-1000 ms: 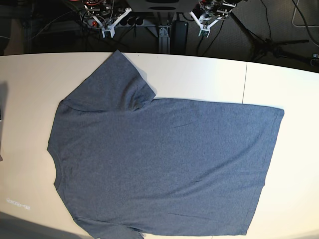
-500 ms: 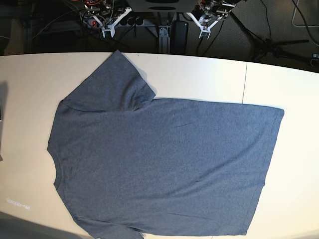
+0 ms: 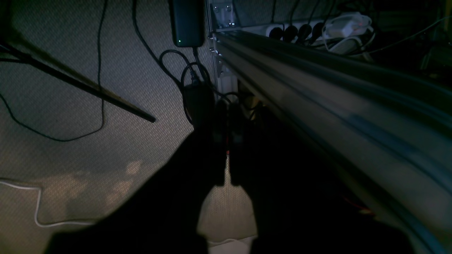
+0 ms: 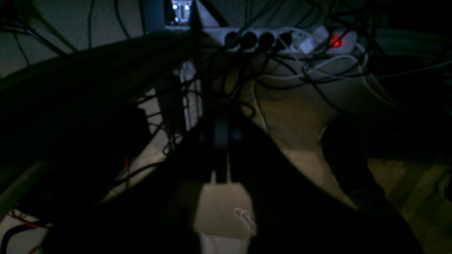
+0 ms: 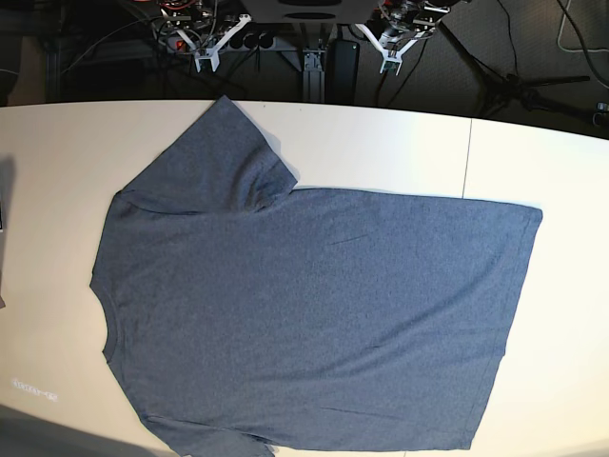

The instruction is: Fold the T-shirt properly

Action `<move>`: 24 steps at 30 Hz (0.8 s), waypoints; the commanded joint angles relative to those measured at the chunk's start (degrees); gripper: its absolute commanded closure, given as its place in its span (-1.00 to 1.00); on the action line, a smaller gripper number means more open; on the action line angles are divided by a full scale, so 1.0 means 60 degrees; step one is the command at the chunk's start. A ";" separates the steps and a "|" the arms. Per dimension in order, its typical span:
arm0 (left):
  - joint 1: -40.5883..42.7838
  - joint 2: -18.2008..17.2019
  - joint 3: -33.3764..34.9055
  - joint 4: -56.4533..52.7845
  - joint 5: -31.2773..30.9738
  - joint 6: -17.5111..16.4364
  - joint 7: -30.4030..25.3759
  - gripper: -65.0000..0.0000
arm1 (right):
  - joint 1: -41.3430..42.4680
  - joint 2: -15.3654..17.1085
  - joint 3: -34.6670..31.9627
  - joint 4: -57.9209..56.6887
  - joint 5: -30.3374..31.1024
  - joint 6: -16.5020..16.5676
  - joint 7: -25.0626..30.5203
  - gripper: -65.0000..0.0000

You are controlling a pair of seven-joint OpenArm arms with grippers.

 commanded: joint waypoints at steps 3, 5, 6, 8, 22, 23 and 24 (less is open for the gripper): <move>0.0222 -0.0051 -0.0018 0.0051 0.0033 0.0117 -0.0062 0.97 | -0.0222 0.0113 -0.0087 0.0157 0.0007 0.0688 0.0109 1.00; 0.0386 -0.0135 -0.0018 0.0084 0.0029 0.0069 -0.0117 0.97 | -0.0528 0.0193 -0.0237 0.0448 0.0011 0.0692 0.0109 1.00; 0.0488 -0.0186 -0.0018 0.0135 0.0025 -0.0113 -0.0186 0.97 | -0.0714 0.0244 -0.0353 0.0663 0.0011 0.0692 0.0109 1.00; 0.0732 -0.0386 -0.0018 0.0321 0.0025 -0.0597 -0.0397 0.97 | -0.1198 0.0350 -0.0703 0.1177 0.0015 0.0699 0.0109 1.00; 0.3344 -0.2769 -0.0022 0.4732 -0.0361 -0.3912 -0.0670 0.97 | -0.4761 0.2259 -0.3169 0.6441 0.0514 0.0692 0.0102 1.00; 0.3595 -0.2951 -0.0033 0.5191 -0.0364 -0.3916 -0.0670 0.97 | -0.4976 0.2444 -0.3169 0.6838 0.0514 0.0696 0.0102 1.00; 0.3861 -0.3126 -0.0055 0.5668 -0.0368 -0.3912 -0.0670 0.97 | -0.5202 0.2645 -0.3169 0.7246 0.0510 0.0696 0.0102 1.00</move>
